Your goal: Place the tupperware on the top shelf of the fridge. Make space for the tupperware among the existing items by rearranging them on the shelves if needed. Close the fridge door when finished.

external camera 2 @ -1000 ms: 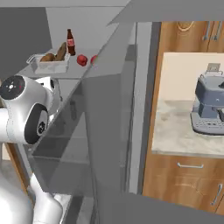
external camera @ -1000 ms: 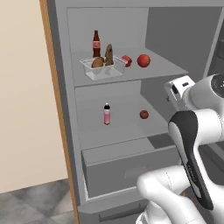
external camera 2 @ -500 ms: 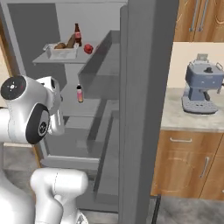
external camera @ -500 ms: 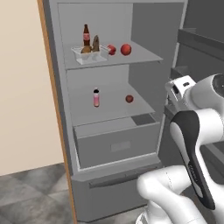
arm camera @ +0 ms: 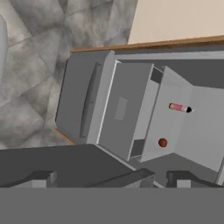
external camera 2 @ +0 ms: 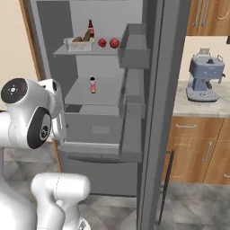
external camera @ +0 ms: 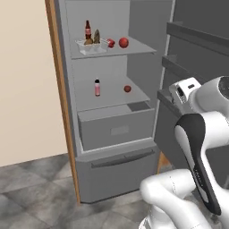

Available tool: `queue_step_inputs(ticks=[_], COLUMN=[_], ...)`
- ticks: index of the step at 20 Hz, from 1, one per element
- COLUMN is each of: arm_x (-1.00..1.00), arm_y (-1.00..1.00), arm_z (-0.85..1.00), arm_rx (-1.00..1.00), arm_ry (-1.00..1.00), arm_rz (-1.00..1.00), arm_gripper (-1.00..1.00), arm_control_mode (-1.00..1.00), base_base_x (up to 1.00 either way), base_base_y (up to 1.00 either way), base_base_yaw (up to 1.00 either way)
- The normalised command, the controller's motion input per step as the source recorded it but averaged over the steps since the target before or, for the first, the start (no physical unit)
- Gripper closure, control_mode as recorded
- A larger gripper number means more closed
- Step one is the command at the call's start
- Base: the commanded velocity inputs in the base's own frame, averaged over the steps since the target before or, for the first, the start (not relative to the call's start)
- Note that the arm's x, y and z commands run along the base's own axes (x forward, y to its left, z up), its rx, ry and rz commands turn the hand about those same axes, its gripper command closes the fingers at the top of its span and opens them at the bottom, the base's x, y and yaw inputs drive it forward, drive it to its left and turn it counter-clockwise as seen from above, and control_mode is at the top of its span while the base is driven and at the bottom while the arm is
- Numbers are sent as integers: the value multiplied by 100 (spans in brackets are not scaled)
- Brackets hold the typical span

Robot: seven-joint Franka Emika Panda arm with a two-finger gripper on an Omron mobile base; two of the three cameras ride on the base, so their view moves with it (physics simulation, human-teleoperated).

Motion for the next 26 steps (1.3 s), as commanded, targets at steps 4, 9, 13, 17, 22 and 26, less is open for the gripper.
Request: queue_step_inputs(ticks=[4,9,13,17,22,26], arm_x=[0,0,0,0,0,0], arm_y=[0,0,0,0,0,0], arm_z=[0,0,0,0,0,0], arm_rx=[0,0,0,0,0,0], arm_ry=[0,0,0,0,0,0], arm_rz=[0,0,0,0,0,0], arm_gripper=[-100,-100,-100,-100,-100,-100], arm_control_mode=[100,100,100,100,100,100], base_base_x=[-45,-37,-36,-37,-37,-39], base_base_y=[37,1,-1,-1,-8,-15], base_base_yaw=[-4,-6,-7,-6,-5,-3])
